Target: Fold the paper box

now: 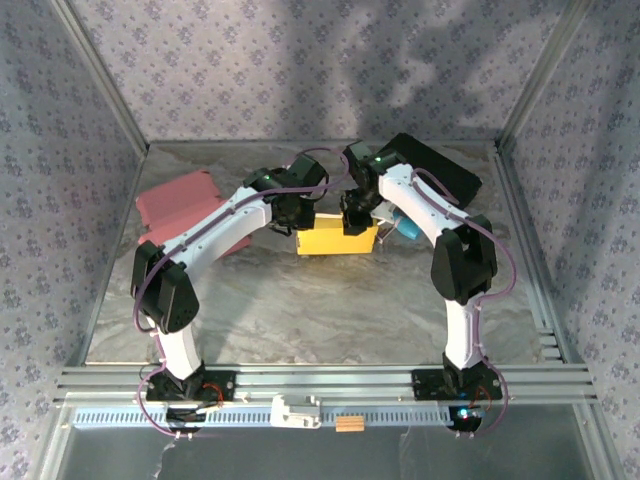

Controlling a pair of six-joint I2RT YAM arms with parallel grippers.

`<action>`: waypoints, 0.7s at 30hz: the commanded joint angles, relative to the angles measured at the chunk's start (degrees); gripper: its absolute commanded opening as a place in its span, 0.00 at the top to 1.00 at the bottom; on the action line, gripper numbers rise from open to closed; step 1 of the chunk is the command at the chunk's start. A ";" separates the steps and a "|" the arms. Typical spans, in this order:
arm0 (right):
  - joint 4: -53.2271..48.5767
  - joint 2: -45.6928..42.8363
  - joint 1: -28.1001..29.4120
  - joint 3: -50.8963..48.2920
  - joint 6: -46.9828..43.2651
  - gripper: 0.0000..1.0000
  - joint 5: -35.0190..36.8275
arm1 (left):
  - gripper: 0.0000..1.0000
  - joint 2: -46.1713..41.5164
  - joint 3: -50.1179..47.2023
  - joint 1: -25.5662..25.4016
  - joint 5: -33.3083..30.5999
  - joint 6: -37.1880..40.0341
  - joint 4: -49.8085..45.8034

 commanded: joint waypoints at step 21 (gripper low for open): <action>-0.73 1.50 -0.36 -1.71 -0.08 0.77 0.22 | 0.87 0.61 1.11 1.04 -0.24 2.36 0.53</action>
